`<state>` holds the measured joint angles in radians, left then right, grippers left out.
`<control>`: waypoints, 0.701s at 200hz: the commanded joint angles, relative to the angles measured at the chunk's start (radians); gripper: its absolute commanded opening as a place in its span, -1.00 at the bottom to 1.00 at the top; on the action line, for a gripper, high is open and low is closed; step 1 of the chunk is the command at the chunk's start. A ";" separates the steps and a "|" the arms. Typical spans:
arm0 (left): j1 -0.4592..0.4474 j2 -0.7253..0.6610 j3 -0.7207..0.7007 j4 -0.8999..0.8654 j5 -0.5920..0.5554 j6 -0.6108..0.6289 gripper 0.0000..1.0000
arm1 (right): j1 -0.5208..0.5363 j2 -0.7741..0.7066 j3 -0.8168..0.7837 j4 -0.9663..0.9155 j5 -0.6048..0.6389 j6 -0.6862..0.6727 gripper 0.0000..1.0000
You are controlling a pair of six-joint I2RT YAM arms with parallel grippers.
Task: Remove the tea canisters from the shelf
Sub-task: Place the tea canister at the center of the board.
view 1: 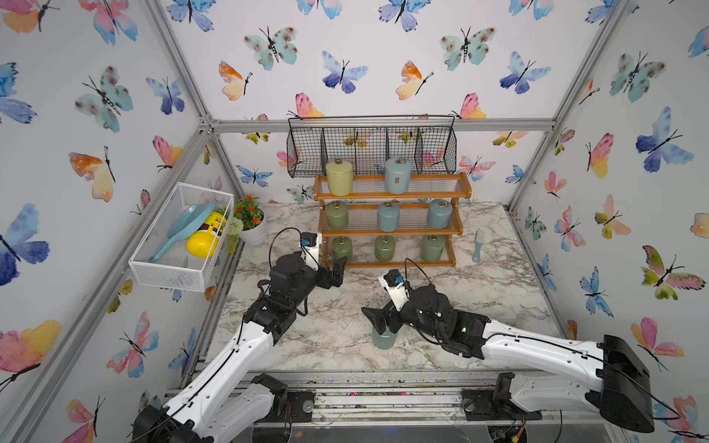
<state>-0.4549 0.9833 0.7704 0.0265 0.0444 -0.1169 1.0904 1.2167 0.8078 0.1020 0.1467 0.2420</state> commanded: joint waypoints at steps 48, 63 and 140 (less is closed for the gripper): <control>-0.147 0.330 0.528 -0.142 0.001 0.140 0.97 | -0.250 -0.003 0.094 -0.247 -0.104 0.048 0.99; -0.174 0.418 0.642 -0.153 -0.037 0.136 0.97 | -0.261 -0.003 0.087 -0.248 -0.110 0.054 0.99; -0.238 0.823 1.136 -0.208 -0.201 0.153 0.97 | -0.283 -0.015 0.024 -0.227 -0.153 0.083 0.99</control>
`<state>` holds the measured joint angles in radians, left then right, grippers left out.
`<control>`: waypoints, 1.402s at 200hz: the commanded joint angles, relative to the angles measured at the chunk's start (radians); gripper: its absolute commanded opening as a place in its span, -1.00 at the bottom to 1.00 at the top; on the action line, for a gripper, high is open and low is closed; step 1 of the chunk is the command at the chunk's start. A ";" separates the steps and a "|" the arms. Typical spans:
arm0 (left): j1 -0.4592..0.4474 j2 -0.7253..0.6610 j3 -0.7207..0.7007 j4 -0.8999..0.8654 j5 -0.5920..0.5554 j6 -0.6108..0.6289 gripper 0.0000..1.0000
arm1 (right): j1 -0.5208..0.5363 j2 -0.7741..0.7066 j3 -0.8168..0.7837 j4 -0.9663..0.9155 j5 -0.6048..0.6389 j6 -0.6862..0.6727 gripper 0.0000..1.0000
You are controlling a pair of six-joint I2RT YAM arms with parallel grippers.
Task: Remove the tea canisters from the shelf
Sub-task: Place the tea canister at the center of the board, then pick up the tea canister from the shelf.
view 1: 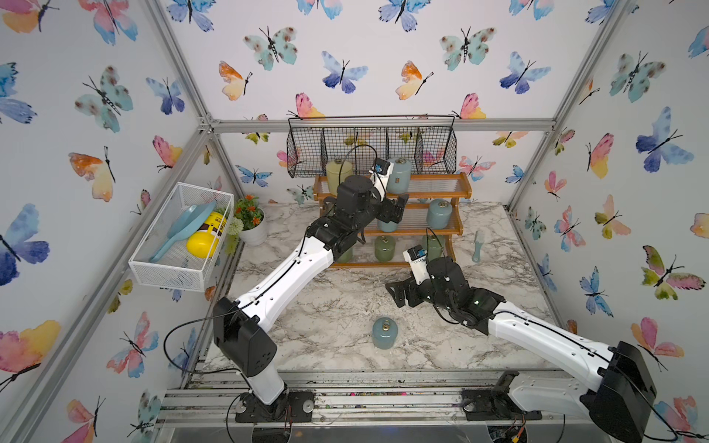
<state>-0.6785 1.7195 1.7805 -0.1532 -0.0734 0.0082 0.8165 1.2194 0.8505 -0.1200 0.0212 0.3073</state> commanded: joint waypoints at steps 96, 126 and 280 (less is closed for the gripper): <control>-0.021 0.259 0.256 0.119 -0.249 0.050 0.97 | -0.022 -0.048 -0.071 0.001 -0.049 0.027 0.99; -0.020 0.298 0.279 0.154 -0.269 0.074 0.97 | -0.025 -0.052 -0.082 0.006 -0.056 0.032 0.99; 0.050 0.406 0.376 0.194 -0.156 0.019 0.97 | -0.033 -0.042 -0.094 0.008 -0.079 0.041 0.99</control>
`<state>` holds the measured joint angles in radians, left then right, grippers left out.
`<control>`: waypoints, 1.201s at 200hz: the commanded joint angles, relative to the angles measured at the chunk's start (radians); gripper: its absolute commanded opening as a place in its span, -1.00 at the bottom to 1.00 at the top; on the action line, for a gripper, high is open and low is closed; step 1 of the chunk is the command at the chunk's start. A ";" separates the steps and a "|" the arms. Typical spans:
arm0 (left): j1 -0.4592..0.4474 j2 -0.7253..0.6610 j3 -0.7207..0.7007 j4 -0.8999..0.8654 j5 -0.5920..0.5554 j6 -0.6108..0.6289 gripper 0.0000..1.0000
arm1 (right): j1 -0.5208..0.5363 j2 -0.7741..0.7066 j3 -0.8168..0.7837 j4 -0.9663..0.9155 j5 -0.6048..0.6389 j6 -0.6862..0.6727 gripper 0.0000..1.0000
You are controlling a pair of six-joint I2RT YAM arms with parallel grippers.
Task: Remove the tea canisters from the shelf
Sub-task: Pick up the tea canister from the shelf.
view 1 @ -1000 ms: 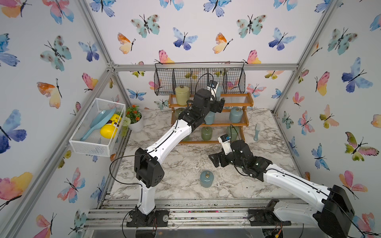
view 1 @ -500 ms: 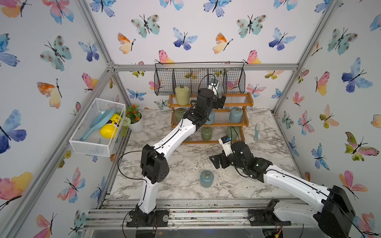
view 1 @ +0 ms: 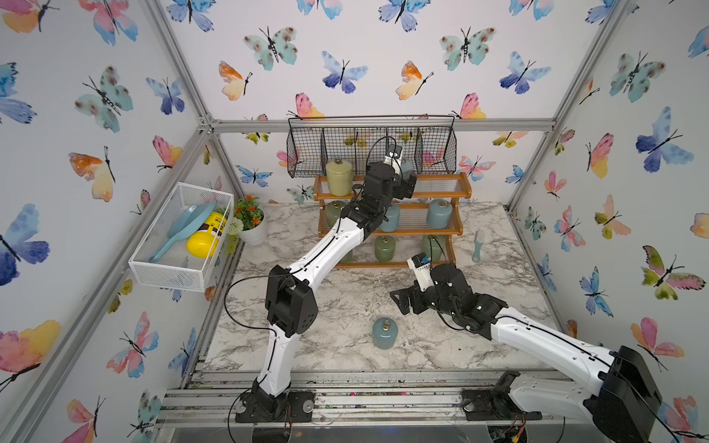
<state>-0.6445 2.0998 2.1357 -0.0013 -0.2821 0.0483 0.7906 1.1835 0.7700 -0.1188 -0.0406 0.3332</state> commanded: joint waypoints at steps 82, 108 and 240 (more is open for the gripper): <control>0.058 0.070 0.050 0.073 0.182 -0.056 0.97 | -0.008 0.010 -0.014 0.011 -0.025 0.021 0.99; 0.072 0.083 0.060 0.087 0.219 -0.058 0.97 | -0.010 0.017 -0.014 0.013 -0.025 0.023 0.99; 0.094 0.115 0.073 0.146 0.353 -0.050 0.59 | -0.011 0.030 -0.018 0.013 -0.027 0.032 0.99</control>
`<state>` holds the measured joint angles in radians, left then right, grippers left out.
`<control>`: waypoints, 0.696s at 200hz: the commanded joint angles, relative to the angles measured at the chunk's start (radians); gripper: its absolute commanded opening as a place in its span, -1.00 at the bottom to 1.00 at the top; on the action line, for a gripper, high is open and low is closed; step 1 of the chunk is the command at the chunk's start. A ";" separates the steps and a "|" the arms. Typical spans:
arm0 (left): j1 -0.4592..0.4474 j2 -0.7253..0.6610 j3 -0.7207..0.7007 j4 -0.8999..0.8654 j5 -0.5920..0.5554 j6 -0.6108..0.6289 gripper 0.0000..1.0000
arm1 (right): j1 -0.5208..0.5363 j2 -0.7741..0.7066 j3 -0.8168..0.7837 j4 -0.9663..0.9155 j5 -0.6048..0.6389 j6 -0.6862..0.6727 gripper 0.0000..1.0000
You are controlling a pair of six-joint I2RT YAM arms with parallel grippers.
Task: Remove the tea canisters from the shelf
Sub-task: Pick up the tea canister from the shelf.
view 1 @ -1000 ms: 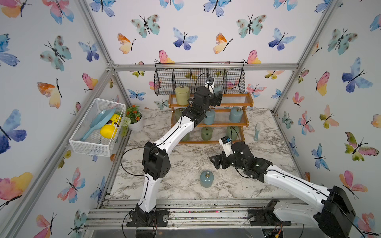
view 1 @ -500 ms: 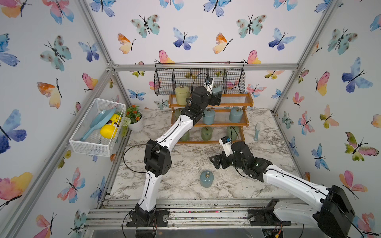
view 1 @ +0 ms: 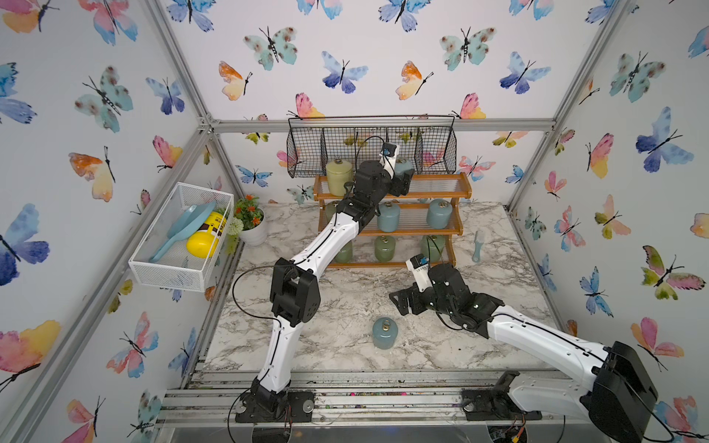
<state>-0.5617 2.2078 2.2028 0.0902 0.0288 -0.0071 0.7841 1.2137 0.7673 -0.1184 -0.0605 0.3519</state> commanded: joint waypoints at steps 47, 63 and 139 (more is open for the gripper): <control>0.011 -0.086 -0.107 0.134 0.064 0.008 0.52 | -0.006 -0.011 -0.020 0.010 0.001 0.015 0.99; 0.011 -0.115 -0.128 0.137 0.073 0.013 0.51 | -0.006 -0.015 -0.022 0.011 0.002 0.015 0.99; 0.011 -0.298 -0.258 0.170 0.117 0.007 0.48 | -0.009 -0.044 -0.020 -0.001 0.023 0.017 0.99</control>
<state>-0.5549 2.0617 1.9816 0.1734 0.1066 -0.0040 0.7837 1.1950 0.7525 -0.1188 -0.0566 0.3592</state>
